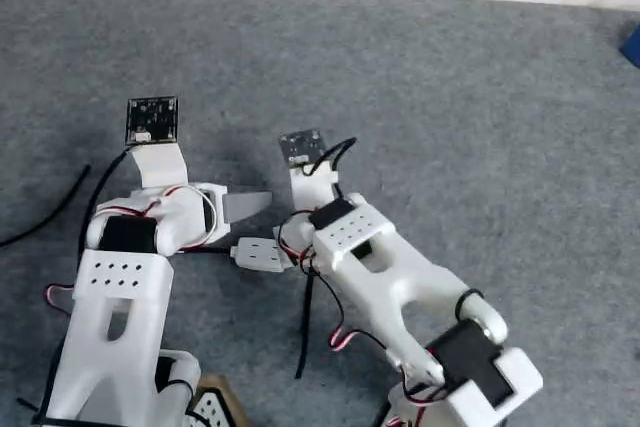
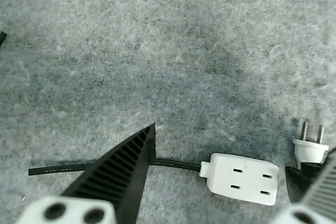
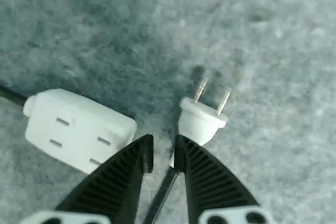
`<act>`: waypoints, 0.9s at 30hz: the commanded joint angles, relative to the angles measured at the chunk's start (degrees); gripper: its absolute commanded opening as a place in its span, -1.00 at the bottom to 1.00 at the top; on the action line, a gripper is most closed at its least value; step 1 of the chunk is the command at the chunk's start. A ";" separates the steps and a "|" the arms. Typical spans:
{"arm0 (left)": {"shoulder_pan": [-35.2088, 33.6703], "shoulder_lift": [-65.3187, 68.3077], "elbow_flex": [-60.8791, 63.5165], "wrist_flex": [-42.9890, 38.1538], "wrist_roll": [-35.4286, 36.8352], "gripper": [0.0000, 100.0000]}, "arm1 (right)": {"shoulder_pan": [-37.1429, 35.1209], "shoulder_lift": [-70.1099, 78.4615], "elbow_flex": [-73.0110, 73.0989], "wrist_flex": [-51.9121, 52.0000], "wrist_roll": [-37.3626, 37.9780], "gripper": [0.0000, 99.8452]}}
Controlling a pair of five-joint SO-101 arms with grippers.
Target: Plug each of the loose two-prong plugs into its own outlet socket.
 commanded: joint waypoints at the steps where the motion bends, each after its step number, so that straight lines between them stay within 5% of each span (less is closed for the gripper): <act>1: -0.40 -1.19 -2.42 -0.79 0.26 -0.09 | 3.38 0.40 -1.45 0.31 -0.53 -0.84; 21: -0.40 -1.19 -0.31 -2.99 0.26 -0.09 | 11.82 -0.13 -1.98 13.85 0.62 -0.84; 27: -0.31 -1.19 -0.31 -2.99 0.35 -0.09 | 10.24 -1.54 -1.80 11.82 -8.62 -0.94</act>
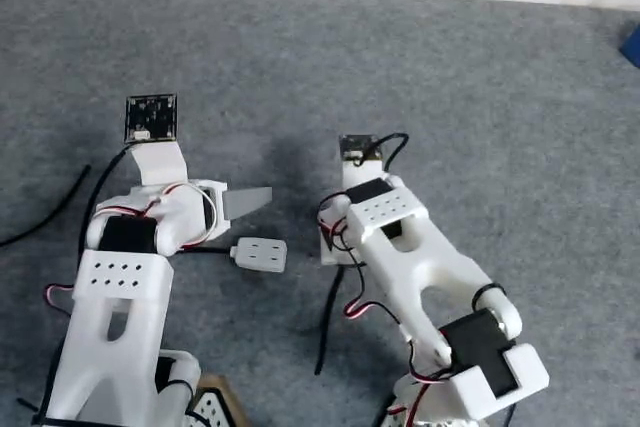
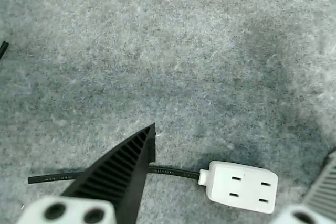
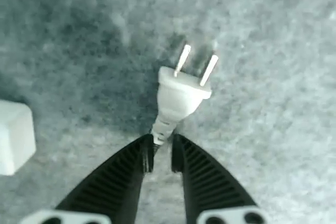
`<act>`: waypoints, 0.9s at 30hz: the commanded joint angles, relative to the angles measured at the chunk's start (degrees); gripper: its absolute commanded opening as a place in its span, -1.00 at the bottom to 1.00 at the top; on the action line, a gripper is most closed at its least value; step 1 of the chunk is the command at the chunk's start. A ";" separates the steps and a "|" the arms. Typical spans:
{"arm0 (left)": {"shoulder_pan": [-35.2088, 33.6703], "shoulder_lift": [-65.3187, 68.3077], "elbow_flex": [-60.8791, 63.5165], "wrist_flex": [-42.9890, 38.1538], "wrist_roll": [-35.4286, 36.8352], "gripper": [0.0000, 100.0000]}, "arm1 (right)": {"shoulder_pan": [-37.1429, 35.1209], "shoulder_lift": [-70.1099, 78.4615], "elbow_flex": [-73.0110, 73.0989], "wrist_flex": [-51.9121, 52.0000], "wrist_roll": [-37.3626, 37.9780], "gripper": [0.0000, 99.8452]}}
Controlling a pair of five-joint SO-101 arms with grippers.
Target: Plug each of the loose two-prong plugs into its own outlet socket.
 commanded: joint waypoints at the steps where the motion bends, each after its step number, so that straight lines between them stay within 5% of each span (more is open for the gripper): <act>1: -0.31 -1.19 -0.31 -1.05 0.35 -0.09 | -1.19 -1.63 -0.57 -3.21 -3.16 -0.94; 8: -0.31 -1.19 -0.22 -0.88 0.26 -0.09 | -0.92 3.30 -1.10 -6.29 -3.08 -0.93; 17: -0.40 -1.19 -0.22 -0.88 0.26 -0.09 | 0.75 3.82 -2.42 -6.20 -2.99 -0.39; 27: -0.40 -1.19 -0.22 -0.88 0.26 -0.09 | 0.75 3.91 -2.33 -9.01 -3.08 -0.41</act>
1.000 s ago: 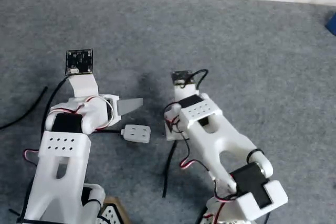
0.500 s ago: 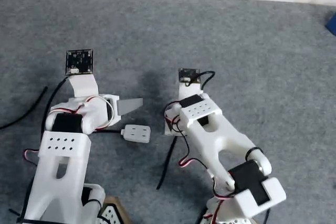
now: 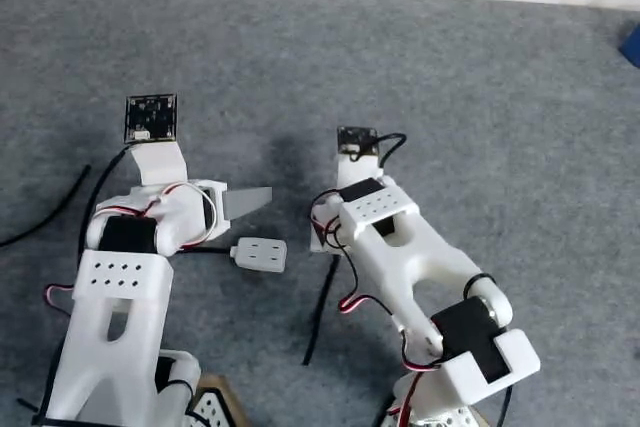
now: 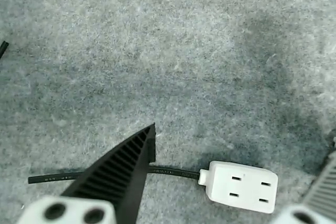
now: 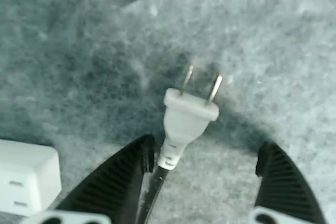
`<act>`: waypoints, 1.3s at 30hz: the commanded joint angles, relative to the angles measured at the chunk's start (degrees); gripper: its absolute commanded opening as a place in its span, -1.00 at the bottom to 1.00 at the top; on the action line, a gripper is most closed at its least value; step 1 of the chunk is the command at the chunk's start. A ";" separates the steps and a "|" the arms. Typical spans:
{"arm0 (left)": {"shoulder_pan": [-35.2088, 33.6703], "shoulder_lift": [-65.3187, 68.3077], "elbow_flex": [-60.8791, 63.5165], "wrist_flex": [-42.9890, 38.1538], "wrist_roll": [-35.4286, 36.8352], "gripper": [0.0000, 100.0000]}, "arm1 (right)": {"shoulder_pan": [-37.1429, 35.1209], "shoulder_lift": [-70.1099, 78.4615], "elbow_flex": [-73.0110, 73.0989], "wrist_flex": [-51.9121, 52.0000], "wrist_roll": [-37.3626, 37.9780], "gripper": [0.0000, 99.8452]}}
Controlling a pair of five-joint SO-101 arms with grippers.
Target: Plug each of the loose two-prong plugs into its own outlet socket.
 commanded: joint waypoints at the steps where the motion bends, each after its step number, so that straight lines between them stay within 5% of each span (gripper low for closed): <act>1: -0.40 -1.19 -0.22 -0.88 0.26 -0.09 | 0.92 0.04 -0.92 -1.01 -0.53 -0.46; 7: -0.40 -1.19 -0.22 -0.88 0.26 -0.09 | -0.04 -0.04 -0.92 -0.75 -0.97 -0.86; 15: -0.40 -1.19 -0.22 -0.88 0.26 -0.09 | -2.24 0.04 -0.66 -1.01 -0.09 -0.99; 26: -4.88 -0.92 -0.13 -1.14 0.53 -0.09 | -9.19 -0.48 -4.62 4.79 40.09 -0.99; 34: -5.49 -1.19 1.19 -0.79 -4.75 -0.09 | -11.82 -0.66 -8.66 6.20 48.79 -0.99; 39: -1.71 -1.27 0.13 3.43 -10.55 -0.09 | -12.53 -10.86 -8.31 3.38 41.67 -0.99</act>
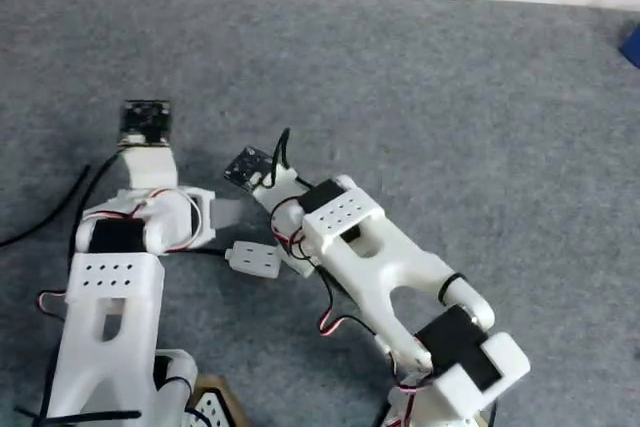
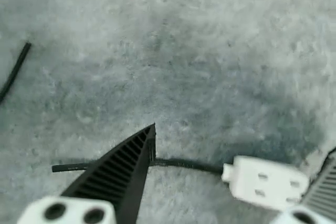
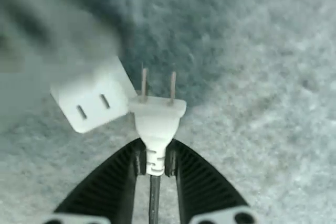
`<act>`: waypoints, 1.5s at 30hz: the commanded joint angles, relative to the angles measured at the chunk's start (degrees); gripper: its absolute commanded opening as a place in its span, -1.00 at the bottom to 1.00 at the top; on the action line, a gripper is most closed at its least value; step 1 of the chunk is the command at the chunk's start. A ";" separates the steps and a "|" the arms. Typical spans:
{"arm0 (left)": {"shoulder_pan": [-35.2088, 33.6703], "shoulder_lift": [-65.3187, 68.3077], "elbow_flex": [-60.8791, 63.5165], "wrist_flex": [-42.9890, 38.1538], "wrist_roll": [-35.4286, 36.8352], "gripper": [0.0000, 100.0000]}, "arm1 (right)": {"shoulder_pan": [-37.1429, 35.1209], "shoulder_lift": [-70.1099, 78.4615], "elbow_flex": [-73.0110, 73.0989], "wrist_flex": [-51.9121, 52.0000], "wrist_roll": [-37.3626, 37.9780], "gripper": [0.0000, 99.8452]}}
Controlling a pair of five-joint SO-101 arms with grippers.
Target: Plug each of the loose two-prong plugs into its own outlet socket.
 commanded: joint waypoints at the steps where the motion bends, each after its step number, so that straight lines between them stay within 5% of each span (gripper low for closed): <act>1: 2.15 -1.27 -2.59 4.04 -1.67 -0.09 | -0.48 -13.14 -1.19 -2.42 -4.22 -0.99; 11: 2.07 -1.27 -16.66 15.82 -4.31 -0.06 | -0.57 -56.04 27.47 -12.09 -5.89 -0.99; 25: 4.18 -1.27 -22.37 23.12 -3.60 0.01 | -2.24 -44.79 24.92 -14.73 -7.03 -0.99; 32: 3.74 -0.84 -11.03 10.46 -3.87 0.01 | -10.68 -50.42 17.01 -4.44 -9.85 -0.99; 45: 0.66 -0.84 -9.63 9.32 -4.92 0.01 | -11.38 -55.34 11.38 1.80 -9.67 -0.99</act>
